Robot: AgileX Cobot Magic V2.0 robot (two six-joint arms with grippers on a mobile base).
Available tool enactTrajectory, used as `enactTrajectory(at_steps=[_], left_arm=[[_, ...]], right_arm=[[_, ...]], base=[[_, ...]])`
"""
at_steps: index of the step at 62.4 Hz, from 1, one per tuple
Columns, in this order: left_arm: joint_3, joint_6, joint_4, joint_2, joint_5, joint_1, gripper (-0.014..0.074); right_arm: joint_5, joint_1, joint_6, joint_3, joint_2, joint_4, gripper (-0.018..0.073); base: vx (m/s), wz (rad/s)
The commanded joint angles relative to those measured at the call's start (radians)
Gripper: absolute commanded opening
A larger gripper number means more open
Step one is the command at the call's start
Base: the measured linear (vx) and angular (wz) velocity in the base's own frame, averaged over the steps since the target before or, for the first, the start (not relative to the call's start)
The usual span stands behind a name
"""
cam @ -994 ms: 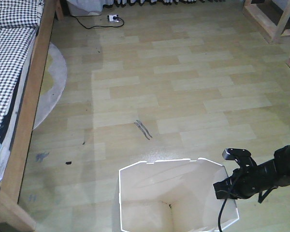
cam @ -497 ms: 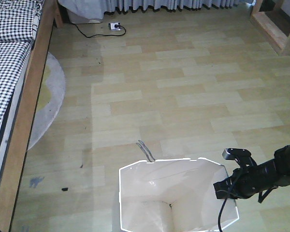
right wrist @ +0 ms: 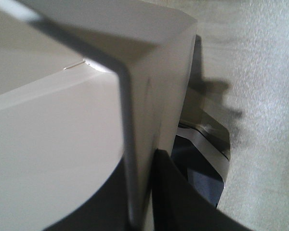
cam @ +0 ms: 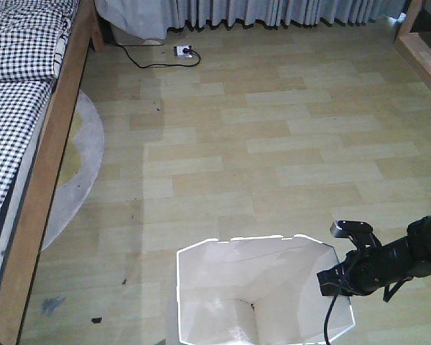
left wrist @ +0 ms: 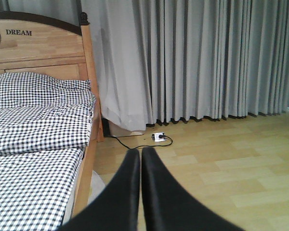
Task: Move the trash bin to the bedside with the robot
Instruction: 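Keep driving along the bed toward the curtains, bin held in right gripper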
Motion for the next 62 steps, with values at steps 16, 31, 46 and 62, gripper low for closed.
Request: enactTrajectory(at_steps=[16,31,46,62], left_arm=[[0.012,-0.014,-0.009,-0.014,-0.075,-0.006,-0.0006],[0.012,-0.014,-0.009,-0.014,-0.075,-0.006,-0.0006],[0.012,-0.014,-0.009,-0.014,-0.075,-0.006,-0.0006],[0.012,-0.014,-0.009,-0.014,-0.075,-0.006,-0.0006]], right_arm=[[0.231,-0.003,-0.001,-0.001,-0.063,0.002,-0.0005],[0.231,-0.003,-0.001,-0.001,-0.063,0.002,-0.0005],[0.231,-0.003,-0.001,-0.001,-0.063,0.002,-0.0005],[0.231,-0.003,-0.001,-0.001,-0.063,0.002,-0.0005]], base=[[0.28,0.02],[0.3,-0.03],[0.3,-0.02],[0.3,-0.01]])
